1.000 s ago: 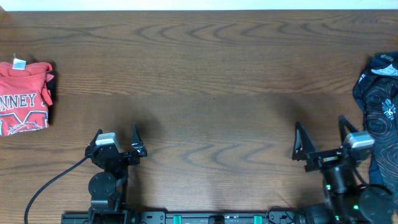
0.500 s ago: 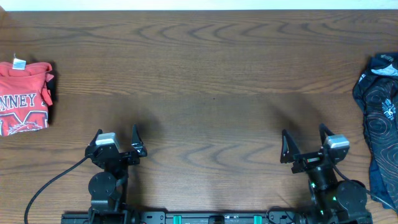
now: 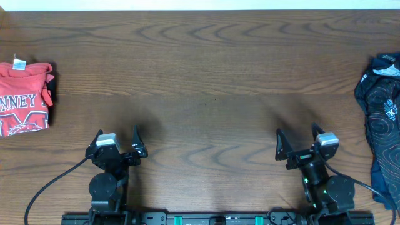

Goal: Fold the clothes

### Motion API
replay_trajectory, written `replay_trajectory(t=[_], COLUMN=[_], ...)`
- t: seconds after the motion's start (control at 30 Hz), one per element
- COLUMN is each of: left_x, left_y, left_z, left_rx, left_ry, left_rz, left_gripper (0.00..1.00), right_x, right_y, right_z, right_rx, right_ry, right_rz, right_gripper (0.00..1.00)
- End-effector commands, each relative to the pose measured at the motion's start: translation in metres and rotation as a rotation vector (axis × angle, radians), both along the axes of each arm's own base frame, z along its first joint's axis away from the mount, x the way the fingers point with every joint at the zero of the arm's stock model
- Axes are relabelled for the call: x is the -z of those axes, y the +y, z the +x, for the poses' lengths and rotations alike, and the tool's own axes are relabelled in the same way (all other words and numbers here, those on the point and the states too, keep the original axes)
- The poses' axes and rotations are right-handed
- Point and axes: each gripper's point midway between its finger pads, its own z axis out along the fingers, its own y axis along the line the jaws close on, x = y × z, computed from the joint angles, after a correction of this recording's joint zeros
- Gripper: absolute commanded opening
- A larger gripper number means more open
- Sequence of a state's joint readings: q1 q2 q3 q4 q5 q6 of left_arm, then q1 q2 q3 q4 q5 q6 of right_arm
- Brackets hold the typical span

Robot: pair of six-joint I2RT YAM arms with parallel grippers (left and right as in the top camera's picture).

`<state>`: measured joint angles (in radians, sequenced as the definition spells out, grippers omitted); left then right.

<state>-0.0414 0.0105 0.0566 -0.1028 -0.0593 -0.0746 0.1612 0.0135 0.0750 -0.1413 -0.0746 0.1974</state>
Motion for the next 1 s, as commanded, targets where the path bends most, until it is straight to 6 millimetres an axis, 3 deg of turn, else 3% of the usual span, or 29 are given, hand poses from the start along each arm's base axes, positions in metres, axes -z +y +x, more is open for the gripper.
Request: replay_trajectory(t=[0.0,0.23,0.7,0.97], left_x=[0.016,0.016,0.016,0.016], left_y=[0.000,0.000,0.000,0.000], left_z=[0.000,0.000,0.000,0.000], left_rx=[-0.001,-0.001,-0.001,-0.001], left_ry=[0.037,0.037,0.037,0.037], left_rz=[0.001,0.001,0.001,0.001], left_gripper=[0.98,0.98,0.98,0.98], right_x=[0.006,0.015,0.015,0.016], right_y=[0.000,-0.002,-0.040,-0.041], right_z=[0.001,0.003,0.008,0.008], right_rx=[0.000,0.002,0.158,0.163], right_ry=[0.002,-0.001,0.003,-0.003], right_rz=[-0.014,-0.065,-0.062,-0.113], right_gripper=[0.99,0.99,0.99,0.99])
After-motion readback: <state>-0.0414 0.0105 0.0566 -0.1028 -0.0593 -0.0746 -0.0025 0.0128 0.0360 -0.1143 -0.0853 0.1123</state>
